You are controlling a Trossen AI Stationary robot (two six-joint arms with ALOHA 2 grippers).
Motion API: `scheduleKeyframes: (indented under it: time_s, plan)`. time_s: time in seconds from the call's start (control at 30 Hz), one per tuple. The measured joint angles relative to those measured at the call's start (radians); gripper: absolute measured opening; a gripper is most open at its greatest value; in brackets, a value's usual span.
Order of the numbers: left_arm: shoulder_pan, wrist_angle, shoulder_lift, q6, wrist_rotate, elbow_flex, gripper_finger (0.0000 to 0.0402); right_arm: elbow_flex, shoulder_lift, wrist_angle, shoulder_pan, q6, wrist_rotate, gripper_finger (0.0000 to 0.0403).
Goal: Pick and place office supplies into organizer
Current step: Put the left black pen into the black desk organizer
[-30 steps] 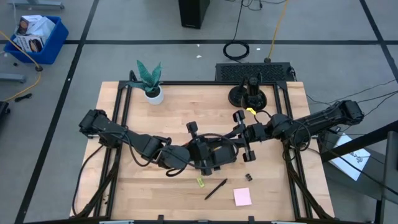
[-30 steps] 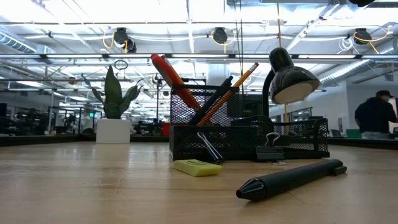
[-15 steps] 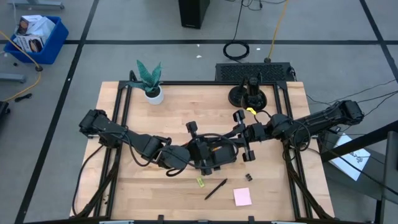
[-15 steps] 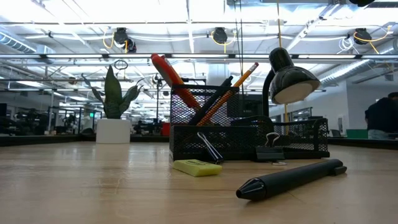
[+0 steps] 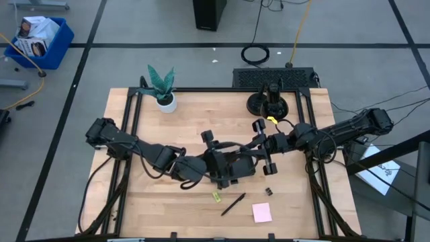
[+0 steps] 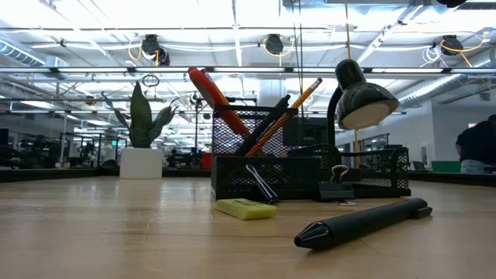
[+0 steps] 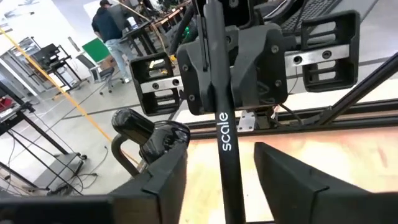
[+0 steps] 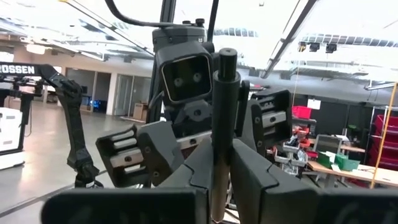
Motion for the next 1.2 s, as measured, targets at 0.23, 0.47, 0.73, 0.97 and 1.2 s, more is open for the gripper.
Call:
scheduleKeyframes:
  time_s: [0.23, 0.47, 0.73, 0.97, 1.2]
  plan:
    - [-0.008, -0.017, 0.0, -0.003, -0.027, 0.0, 0.0227, 0.0, 0.0, 0.005, 0.0, -0.004, 0.002, 0.0027]
    - [-0.012, -0.017, 0.0, -0.002, -0.055, 0.0, 0.023, 0.0, 0.0, 0.006, 0.0, -0.006, 0.008, 0.0027]
    - [-0.04, -0.072, -0.026, -0.032, -0.075, 0.0, 0.023, 0.0, 0.0, 0.005, 0.0, -0.028, 0.052, 0.0026]
    - [-0.086, -0.187, -0.091, -0.135, -0.075, 0.0, 0.023, 0.0, 0.0, -0.001, 0.0, -0.03, 0.06, 0.0026]
    - [-0.151, -0.402, -0.138, -0.29, -0.076, 0.0, 0.023, 0.0, -0.008, -0.034, 0.0, -0.029, 0.088, 0.0028]
